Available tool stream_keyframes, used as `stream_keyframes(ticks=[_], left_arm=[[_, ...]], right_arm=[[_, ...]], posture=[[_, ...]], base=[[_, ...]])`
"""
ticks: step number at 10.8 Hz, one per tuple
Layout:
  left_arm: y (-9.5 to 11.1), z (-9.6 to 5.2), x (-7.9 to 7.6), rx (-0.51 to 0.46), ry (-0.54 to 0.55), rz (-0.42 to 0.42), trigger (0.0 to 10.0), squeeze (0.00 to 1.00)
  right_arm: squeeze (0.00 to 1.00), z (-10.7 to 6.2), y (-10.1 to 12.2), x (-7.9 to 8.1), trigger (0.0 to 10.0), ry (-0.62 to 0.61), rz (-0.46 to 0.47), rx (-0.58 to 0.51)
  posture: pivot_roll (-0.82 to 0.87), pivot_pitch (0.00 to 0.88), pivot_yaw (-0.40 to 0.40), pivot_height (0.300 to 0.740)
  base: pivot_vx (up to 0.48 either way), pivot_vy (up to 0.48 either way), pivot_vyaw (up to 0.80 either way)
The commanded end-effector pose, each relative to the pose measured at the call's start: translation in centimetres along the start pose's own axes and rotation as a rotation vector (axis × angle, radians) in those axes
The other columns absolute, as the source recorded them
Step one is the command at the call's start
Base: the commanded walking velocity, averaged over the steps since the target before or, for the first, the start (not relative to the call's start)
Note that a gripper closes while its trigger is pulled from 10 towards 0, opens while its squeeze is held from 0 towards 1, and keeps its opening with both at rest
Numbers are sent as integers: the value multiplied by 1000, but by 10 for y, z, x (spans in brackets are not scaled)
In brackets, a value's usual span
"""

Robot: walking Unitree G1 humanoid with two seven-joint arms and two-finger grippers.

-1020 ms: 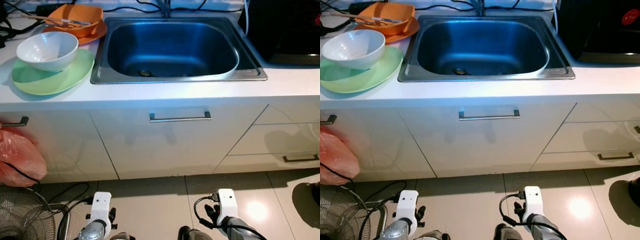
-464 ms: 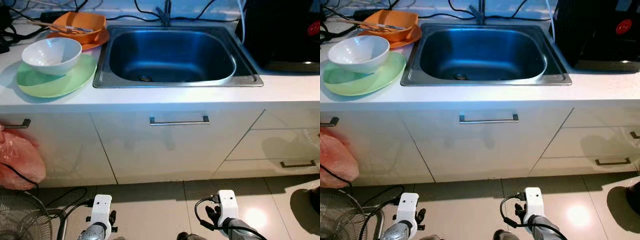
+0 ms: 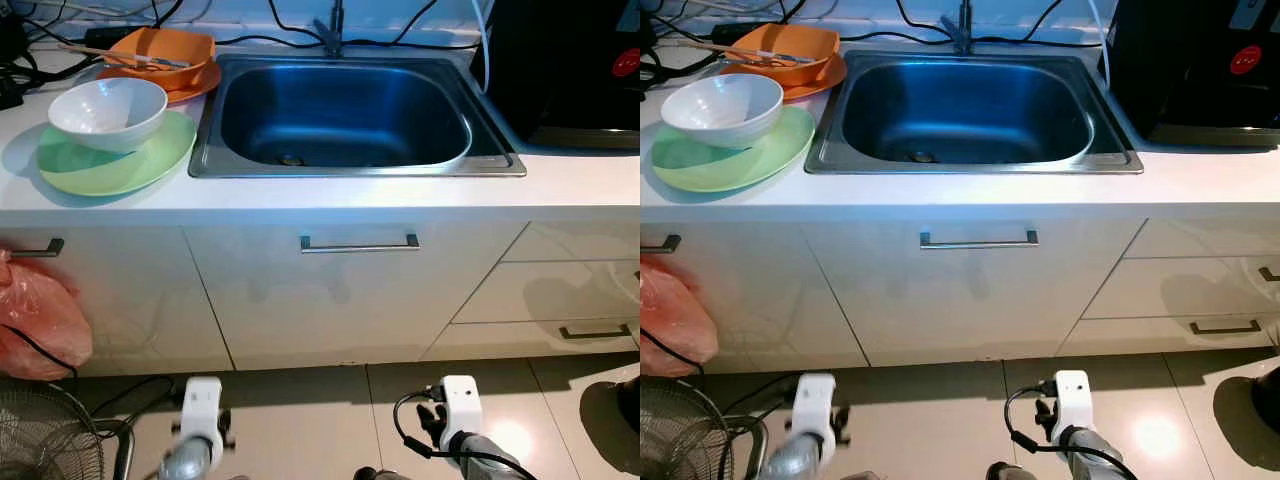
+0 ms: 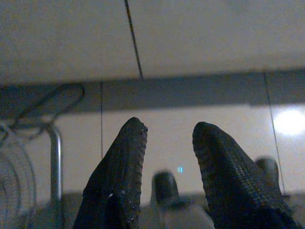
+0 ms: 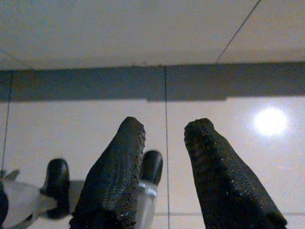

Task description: Kitchen organization

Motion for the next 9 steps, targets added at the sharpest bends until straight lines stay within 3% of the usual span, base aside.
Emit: stream_keyframes(ticks=[1,2,3,4,7,9], left_arm=[[15,2,-1,-66,3,-2,10000,0],[40,3,-2,-173,3,-32,10000,0],[51,2,-5,-229,-8,-12,10000,0],[73,-4,-8,-349,-20,27,10000,0],[124,-30,-12,-630,-22,80,10000,0],[154,-57,-17,-792,-31,115,10000,0]], right_arm=[[0,-2,0,-6,10000,-34,2,-24],[0,-3,8,-10,10000,-57,5,-75],[0,-4,12,-12,10000,-74,1,-102],[0,-6,19,-17,10000,-113,-17,-152],[0,-12,29,-26,10000,-188,-39,-246],[0,-18,38,-29,10000,-224,-60,-319]], posture=[[149,127,-33,740],[149,146,-38,740],[148,153,-40,740],[143,165,-43,740],[137,199,-52,740],[129,215,-51,740]], base=[[0,0,0],[0,0,0],[0,0,0],[0,0,0],[0,0,0],[0,0,0]])
Point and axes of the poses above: a point about 5 cm out from each wrist's last joint towards the gripper, its own z axis pointing out of the wrist towards the gripper, its own y axis along the axis of the wrist's last joint, x = y × z, the point moved 6 cm from there along z, pointing out of the wrist towards the gripper, and after that the axes turned 8 degrees about -z, right-handed, at the moved point
